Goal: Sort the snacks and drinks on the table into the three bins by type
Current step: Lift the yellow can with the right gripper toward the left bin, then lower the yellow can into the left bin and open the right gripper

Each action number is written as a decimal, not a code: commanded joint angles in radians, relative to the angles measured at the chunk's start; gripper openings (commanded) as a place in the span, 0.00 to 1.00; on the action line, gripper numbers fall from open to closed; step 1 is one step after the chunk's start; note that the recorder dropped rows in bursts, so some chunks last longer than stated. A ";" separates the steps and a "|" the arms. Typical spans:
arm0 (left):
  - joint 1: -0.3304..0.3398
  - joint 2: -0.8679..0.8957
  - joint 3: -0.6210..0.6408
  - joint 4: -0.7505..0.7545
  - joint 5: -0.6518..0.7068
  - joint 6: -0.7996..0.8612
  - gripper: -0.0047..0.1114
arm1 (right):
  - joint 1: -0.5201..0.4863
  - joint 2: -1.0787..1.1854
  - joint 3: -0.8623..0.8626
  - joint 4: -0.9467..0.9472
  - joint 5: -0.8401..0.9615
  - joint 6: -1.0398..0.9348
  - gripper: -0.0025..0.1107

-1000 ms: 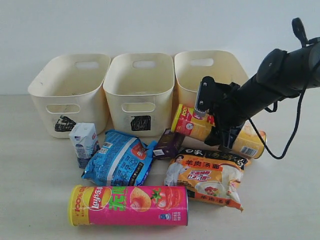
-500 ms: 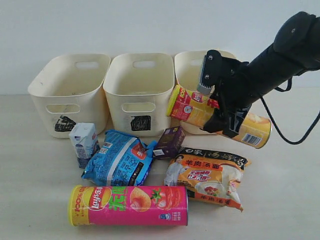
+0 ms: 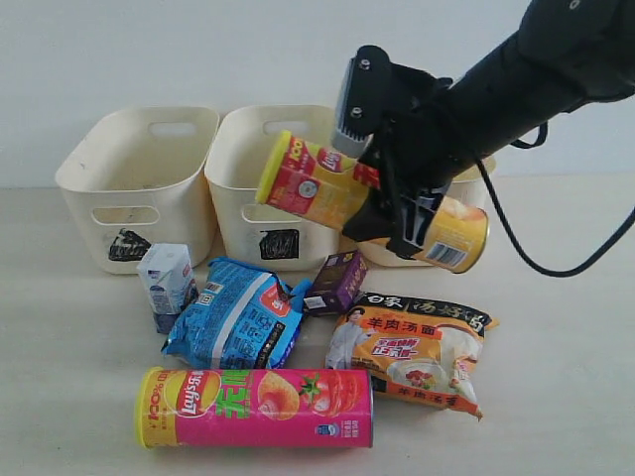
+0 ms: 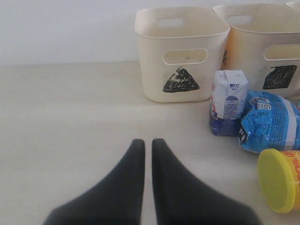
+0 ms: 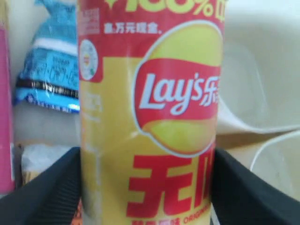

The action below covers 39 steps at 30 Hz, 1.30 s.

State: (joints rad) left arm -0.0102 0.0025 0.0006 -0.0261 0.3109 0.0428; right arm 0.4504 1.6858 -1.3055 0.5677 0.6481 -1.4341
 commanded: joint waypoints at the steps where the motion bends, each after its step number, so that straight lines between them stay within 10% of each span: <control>1: 0.002 -0.003 -0.001 -0.011 0.000 0.003 0.08 | 0.073 -0.014 -0.004 0.006 -0.099 0.051 0.02; 16: 0.002 -0.003 -0.001 -0.011 0.000 0.003 0.08 | 0.279 0.171 -0.308 0.106 -0.337 0.224 0.02; 39: 0.002 -0.003 -0.001 -0.011 0.000 0.003 0.08 | 0.309 0.811 -1.185 0.269 -0.570 0.230 0.02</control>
State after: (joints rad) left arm -0.0102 0.0025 0.0006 -0.0261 0.3109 0.0428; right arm 0.7596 2.4413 -2.4096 0.8276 0.1082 -1.2129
